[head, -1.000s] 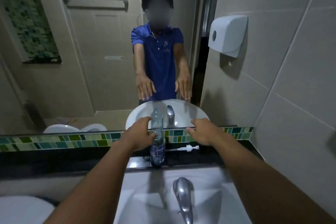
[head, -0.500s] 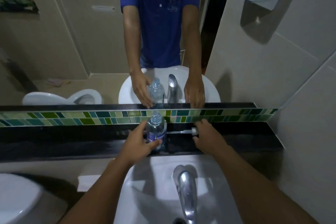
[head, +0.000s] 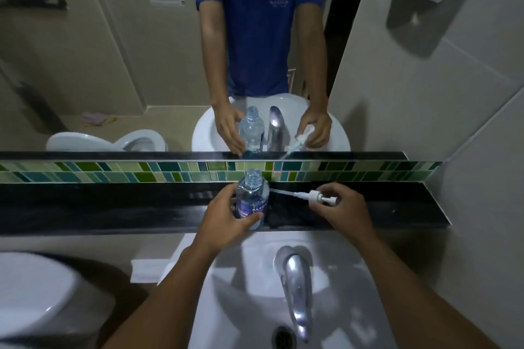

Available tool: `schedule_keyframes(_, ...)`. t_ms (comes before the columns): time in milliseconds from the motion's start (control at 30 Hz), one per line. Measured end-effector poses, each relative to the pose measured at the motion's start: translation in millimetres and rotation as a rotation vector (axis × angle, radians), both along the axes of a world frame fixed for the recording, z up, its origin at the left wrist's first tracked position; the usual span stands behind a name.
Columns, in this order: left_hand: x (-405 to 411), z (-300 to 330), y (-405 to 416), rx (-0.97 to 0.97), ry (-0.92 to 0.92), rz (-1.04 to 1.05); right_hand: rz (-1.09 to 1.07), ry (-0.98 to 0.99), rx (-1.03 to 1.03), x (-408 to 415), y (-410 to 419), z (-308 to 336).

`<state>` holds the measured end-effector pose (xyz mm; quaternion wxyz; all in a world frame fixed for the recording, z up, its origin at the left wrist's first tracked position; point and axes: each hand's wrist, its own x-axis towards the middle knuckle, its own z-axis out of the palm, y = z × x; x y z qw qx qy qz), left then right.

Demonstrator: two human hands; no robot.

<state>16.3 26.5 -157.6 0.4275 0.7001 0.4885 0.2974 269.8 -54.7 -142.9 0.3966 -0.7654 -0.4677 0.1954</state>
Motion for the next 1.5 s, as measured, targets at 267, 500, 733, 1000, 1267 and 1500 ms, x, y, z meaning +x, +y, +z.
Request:
schedule_keyframes(267,-9.5,22.9,-36.2,0.100,0.121,0.011,-0.071,0.191,0.302,-16.6,-46.0,75.8)
schedule_keyframes(500,-29.8,45.7,-66.7,0.154,0.298,0.000,-0.016,0.309,0.487,-34.0,-92.8,142.1)
schedule_keyframes(733,-43.2,56.5,-88.5,0.178,0.339,0.017,0.001,0.208,0.444,-46.7,-119.0,158.0)
schedule_keyframes(1000,-53.6,62.0,-104.2,0.205,0.380,-0.003,0.072,0.186,0.391,-52.7,-135.9,166.0)
schedule_keyframes(1267,-39.2,70.2,-127.0,0.311,0.341,-0.079,0.055,0.340,0.344,-83.2,-124.1,154.2)
schedule_keyframes(1500,-31.4,67.0,-161.1,0.250,0.129,-0.127,0.244,0.584,0.281,-118.7,-135.1,113.8)
